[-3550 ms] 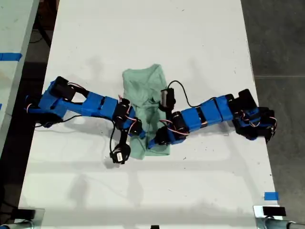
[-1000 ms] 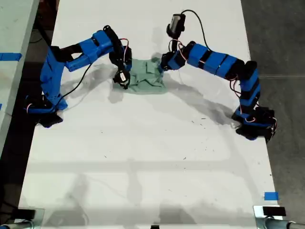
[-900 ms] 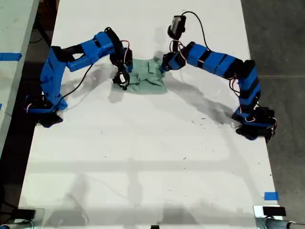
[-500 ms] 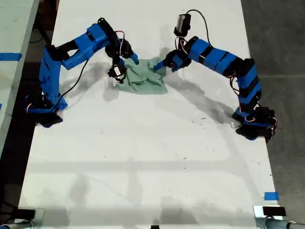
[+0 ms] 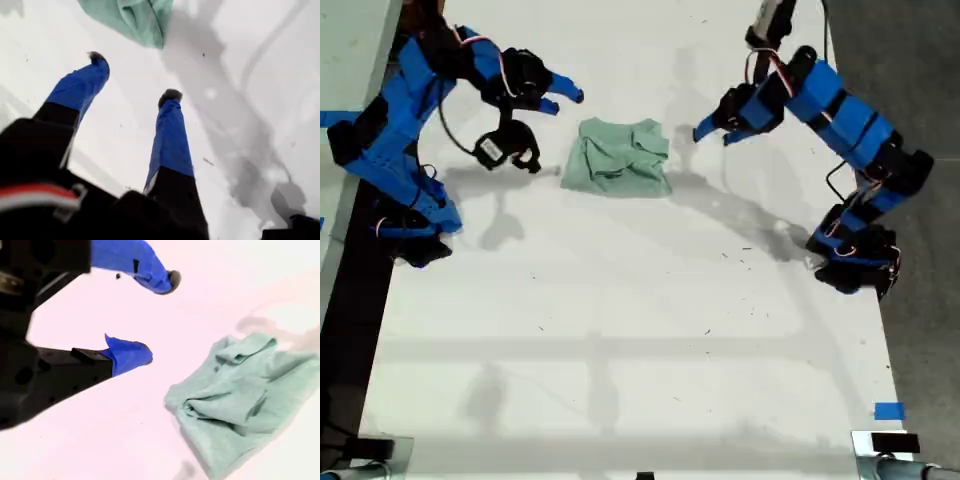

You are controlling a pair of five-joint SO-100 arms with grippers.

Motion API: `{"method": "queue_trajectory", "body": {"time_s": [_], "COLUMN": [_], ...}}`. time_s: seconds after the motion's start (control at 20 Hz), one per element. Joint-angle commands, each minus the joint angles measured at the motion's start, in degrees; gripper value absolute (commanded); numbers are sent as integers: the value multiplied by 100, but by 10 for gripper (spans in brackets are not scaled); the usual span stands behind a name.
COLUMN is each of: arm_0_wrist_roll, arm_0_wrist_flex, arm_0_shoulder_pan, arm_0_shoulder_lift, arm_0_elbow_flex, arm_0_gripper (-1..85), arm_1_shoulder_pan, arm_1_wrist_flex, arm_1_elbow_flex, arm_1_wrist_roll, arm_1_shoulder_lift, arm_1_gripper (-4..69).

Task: Fold t shirt

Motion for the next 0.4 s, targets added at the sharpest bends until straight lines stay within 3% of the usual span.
{"method": "queue_trajectory", "body": {"time_s": [0.0,0.15,0.35], "arm_0_wrist_roll": [-809,-1951,-3085], "arm_0_wrist_flex": [-18,-114,-1020], "arm_0_shoulder_pan": [984,2206,3015], "arm_0_shoulder_lift": [1679,2065,4263], "arm_0_elbow_flex": [308,1846,4799], "arm_0_gripper": [116,73,11], "arm_1_shoulder_pan": [-721,-1837,-2971], "arm_1_wrist_flex": [62,62,26], "arm_1_elbow_flex": [1600,3305,5467], "arm_1_wrist_roll": [431,1283,2268], "arm_1_shoulder_lift": [2725,4166,5730], "arm_1_gripper": [154,137,127]}}
